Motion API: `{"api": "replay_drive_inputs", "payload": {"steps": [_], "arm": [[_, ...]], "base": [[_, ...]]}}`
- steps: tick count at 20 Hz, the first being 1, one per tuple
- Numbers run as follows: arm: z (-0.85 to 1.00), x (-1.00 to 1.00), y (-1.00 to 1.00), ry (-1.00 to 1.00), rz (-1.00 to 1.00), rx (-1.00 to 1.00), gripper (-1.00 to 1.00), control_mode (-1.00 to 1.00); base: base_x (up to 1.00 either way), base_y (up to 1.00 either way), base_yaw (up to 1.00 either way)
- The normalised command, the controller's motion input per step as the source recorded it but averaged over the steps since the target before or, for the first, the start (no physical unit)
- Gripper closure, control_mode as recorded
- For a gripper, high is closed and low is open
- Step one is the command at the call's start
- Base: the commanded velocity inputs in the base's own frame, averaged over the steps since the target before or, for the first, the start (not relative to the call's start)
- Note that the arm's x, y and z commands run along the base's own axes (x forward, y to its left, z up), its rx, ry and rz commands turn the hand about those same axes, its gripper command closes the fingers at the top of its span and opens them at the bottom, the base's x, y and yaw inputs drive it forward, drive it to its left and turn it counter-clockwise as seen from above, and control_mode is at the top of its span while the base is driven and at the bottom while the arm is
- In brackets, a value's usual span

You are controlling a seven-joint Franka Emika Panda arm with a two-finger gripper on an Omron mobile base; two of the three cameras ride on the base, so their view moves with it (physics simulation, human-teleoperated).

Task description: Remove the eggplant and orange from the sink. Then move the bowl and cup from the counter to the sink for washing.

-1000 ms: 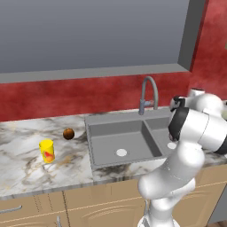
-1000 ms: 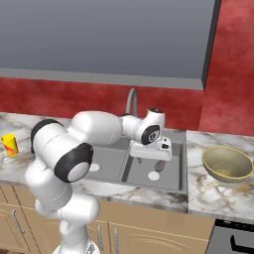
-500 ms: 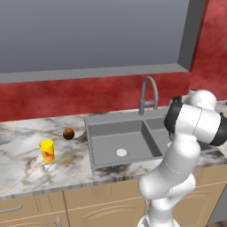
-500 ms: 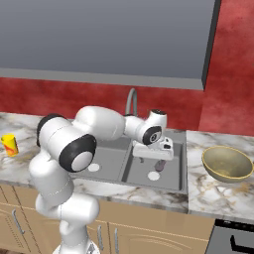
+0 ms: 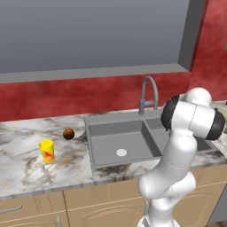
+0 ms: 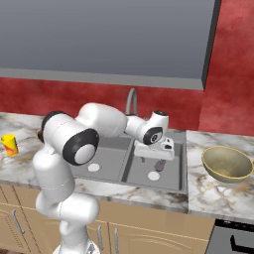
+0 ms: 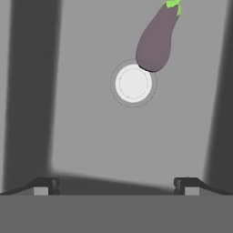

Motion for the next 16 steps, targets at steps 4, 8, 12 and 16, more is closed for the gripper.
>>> {"api": "replay_drive_inputs", "payload": {"steps": [4,8,12,16], "arm": [[-0.07,0.18,-0.03,0.00,0.00,0.00,-1.00,-1.00],[-0.08,0.19,-0.02,0.00,0.00,0.00,-1.00,-1.00],[-0.11,0.19,-0.02,0.00,0.00,0.00,-1.00,-1.00],[-0.15,0.17,-0.05,0.00,0.00,0.00,-1.00,-1.00]], "base": [[0.00,0.00,0.00],[0.00,0.00,0.00],[0.00,0.00,0.00],[0.00,0.00,0.00]]}}
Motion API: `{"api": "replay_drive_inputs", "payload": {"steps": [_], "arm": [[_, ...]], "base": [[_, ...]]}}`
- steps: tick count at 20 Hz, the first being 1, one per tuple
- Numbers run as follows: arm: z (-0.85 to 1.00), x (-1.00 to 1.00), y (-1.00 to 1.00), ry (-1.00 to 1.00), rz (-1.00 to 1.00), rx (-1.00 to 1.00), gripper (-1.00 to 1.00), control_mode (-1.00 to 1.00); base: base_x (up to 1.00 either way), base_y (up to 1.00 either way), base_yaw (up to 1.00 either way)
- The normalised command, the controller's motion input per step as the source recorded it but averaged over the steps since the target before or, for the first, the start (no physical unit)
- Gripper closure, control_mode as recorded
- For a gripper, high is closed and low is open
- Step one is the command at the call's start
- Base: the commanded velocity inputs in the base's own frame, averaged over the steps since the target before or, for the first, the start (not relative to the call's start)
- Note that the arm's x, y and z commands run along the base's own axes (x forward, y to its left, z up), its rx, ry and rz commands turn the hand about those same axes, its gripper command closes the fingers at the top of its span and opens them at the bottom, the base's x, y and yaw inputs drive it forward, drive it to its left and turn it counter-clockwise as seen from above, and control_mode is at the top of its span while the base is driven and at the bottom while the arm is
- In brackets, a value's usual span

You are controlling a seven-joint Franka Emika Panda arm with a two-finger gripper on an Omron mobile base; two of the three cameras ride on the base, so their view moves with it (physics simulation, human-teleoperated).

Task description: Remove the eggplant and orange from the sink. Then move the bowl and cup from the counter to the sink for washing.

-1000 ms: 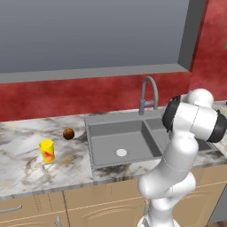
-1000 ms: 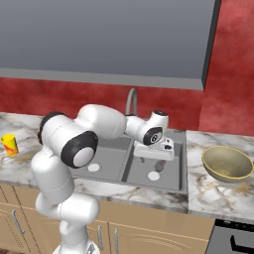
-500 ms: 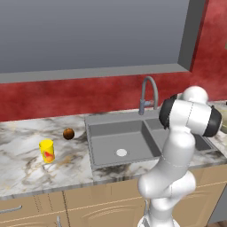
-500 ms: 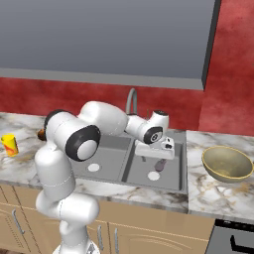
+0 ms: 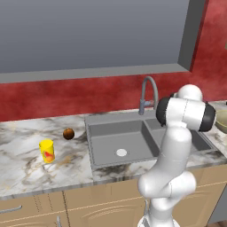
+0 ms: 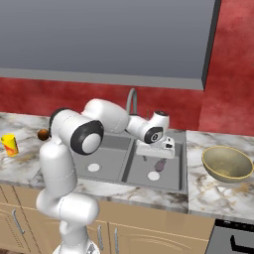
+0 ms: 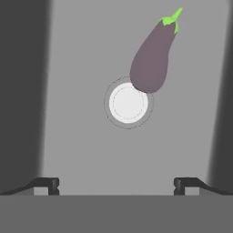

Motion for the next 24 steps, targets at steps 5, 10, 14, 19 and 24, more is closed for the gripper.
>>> {"api": "replay_drive_inputs", "payload": {"steps": [5,10,14,19,24], "arm": [[-0.20,0.12,-0.10,-0.01,0.00,0.00,-1.00,-1.00],[-0.19,0.11,-0.12,-0.05,0.00,0.00,-1.00,-1.00],[-0.16,0.12,-0.10,-0.08,0.00,0.00,-1.00,-1.00],[-0.13,0.13,-0.04,-0.09,0.00,0.00,-1.00,-1.00],[-0.11,0.16,-0.04,-0.05,-0.03,0.00,-1.00,-1.00]], "base": [[0.00,0.00,0.00],[0.00,0.00,0.00],[0.00,0.00,0.00],[0.00,0.00,0.00],[0.00,0.00,0.00]]}}
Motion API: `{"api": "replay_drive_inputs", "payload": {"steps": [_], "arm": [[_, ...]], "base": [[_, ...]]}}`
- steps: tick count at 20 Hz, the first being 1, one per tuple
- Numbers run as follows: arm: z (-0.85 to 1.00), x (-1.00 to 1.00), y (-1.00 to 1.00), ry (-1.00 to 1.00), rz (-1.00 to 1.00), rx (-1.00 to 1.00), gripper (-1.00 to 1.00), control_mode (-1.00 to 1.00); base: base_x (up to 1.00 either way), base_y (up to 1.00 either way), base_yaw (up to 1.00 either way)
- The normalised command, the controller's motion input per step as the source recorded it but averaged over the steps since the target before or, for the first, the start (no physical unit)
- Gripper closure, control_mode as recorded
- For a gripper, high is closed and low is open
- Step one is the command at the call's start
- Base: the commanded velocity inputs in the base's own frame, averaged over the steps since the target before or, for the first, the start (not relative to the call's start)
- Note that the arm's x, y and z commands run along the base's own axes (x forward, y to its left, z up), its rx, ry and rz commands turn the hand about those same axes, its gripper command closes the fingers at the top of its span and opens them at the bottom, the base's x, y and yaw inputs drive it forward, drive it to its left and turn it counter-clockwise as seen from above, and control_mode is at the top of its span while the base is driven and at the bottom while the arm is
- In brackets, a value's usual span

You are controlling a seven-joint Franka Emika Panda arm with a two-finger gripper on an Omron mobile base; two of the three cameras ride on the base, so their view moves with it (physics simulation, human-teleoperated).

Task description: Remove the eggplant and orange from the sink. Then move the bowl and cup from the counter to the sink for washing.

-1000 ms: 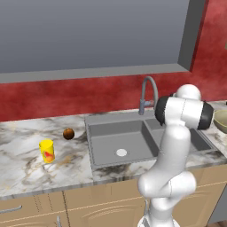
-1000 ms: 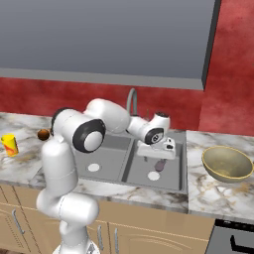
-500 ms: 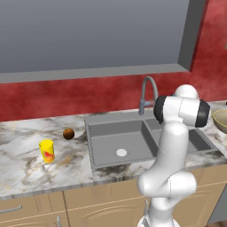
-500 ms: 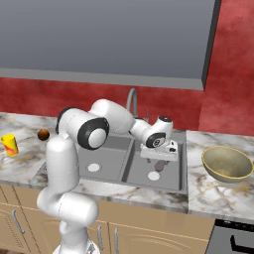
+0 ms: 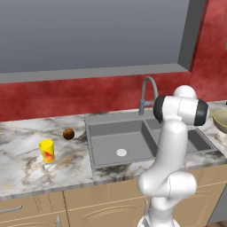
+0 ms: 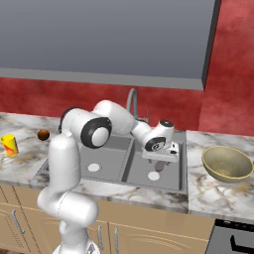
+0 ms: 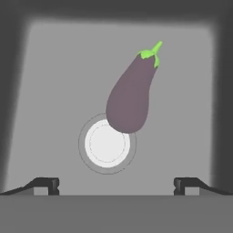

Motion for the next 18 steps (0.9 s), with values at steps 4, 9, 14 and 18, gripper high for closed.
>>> {"api": "replay_drive_inputs", "payload": {"steps": [4,9,14,18], "arm": [[-0.09,0.19,0.00,-0.02,-0.12,0.00,-1.00,-1.00],[-0.10,0.20,0.00,0.00,-0.15,0.00,-1.00,-1.00],[-0.09,0.25,0.00,0.00,-0.15,0.00,-1.00,-1.00],[-0.10,0.22,-0.02,0.00,-0.11,0.00,-1.00,-1.00]], "base": [[0.00,0.00,0.00],[0.00,0.00,0.00],[0.00,0.00,0.00],[0.00,0.00,0.00]]}}
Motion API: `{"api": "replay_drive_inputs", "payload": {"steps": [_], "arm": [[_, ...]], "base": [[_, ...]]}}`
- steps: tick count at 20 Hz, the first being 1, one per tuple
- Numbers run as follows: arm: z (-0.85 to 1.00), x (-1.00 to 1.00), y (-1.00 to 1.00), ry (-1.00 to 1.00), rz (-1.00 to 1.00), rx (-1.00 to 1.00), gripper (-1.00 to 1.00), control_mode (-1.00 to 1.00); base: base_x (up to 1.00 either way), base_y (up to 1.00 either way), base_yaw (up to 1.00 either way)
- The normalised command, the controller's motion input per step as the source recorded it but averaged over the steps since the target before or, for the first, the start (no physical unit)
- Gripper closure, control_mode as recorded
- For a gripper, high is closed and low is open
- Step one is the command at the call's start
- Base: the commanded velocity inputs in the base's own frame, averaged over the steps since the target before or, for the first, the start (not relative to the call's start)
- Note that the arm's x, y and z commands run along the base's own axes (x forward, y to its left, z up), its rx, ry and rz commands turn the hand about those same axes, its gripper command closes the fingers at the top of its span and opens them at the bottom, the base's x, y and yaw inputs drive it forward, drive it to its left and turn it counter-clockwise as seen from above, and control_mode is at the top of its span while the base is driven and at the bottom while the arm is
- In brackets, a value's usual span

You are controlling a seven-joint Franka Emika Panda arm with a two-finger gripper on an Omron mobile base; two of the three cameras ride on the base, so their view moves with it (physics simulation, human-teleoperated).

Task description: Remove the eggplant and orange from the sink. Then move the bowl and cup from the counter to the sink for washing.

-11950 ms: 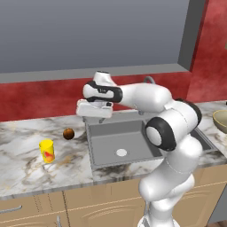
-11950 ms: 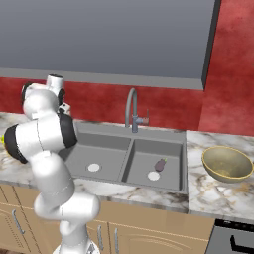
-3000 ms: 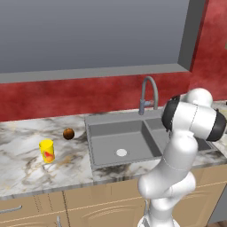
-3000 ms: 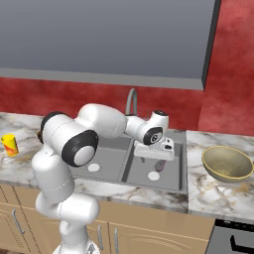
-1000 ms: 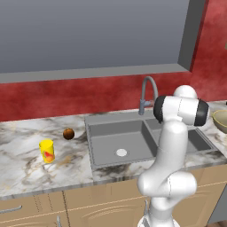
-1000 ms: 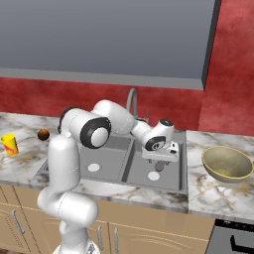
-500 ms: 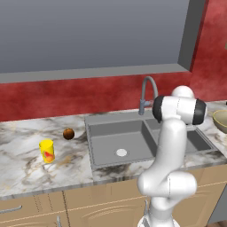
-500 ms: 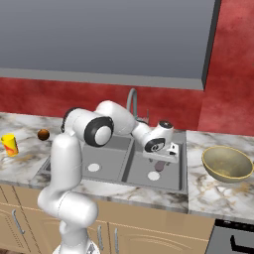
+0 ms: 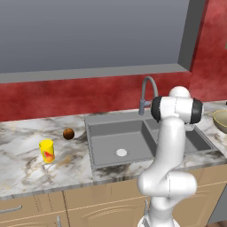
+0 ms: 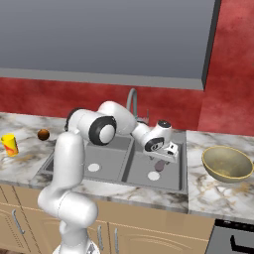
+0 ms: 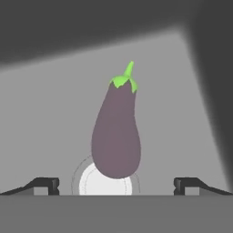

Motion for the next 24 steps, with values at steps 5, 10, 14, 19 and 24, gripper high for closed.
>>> {"api": "replay_drive_inputs", "payload": {"steps": [5,10,14,19,24], "arm": [[-0.12,0.20,-0.08,0.00,-0.05,0.00,-1.00,-1.00],[-0.16,0.19,-0.07,0.00,-0.03,0.00,-1.00,-1.00],[-0.17,0.10,-0.07,0.00,-0.01,0.00,-1.00,-1.00],[-0.18,0.07,-0.05,0.00,0.00,0.00,-1.00,-1.00],[-0.18,0.09,-0.02,0.00,0.00,0.00,-1.00,-1.00]], "base": [[0.00,0.00,0.00],[0.00,0.00,0.00],[0.00,0.00,0.00],[0.00,0.00,0.00],[0.00,0.00,0.00]]}}
